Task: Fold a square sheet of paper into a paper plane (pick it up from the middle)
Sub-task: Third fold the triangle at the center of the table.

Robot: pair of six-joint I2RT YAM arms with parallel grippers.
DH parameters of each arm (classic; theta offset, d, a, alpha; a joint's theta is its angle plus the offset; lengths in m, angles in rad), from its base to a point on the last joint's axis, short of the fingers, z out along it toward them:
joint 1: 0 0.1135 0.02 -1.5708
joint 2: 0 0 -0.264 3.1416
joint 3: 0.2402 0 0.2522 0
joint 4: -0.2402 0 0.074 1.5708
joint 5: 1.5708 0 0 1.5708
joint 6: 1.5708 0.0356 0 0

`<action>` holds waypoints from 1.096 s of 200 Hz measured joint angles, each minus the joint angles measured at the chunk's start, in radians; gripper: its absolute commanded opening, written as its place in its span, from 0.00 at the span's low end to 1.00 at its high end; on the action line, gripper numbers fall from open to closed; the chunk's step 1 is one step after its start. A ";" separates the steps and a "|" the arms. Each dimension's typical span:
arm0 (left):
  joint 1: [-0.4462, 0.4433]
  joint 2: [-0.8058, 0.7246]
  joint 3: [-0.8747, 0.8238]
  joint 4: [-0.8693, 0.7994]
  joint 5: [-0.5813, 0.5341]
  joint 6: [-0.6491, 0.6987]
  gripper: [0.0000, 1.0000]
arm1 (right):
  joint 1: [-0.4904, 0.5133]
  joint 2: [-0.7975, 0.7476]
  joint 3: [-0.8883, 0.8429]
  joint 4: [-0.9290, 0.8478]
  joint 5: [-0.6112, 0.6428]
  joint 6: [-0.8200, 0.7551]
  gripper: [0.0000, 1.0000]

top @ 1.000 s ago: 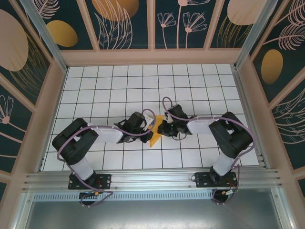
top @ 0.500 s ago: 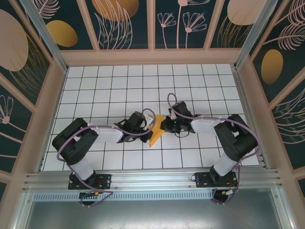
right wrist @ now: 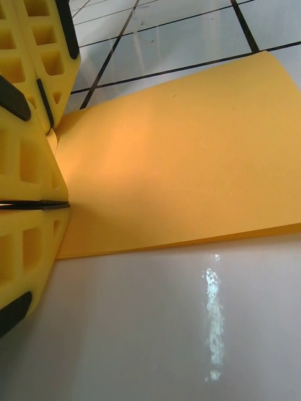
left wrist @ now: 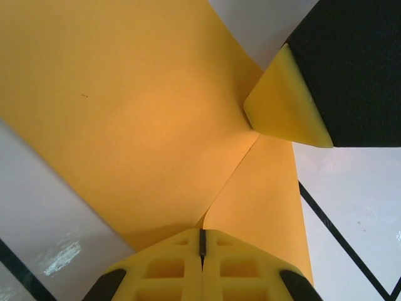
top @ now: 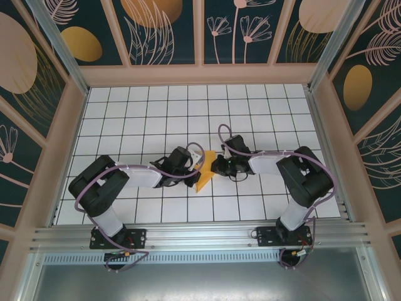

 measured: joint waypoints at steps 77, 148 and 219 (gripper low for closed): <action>0.000 0.006 0.000 0.011 0.000 -0.012 0.00 | 0.082 -0.089 -0.016 0.004 0.019 0.031 0.12; 0.000 0.017 0.000 0.031 0.003 -0.015 0.00 | 0.126 -0.072 -0.066 0.066 0.029 0.089 0.11; 0.004 0.042 0.011 0.067 0.011 -0.023 0.00 | 0.116 -0.051 -0.067 0.080 0.043 0.086 0.13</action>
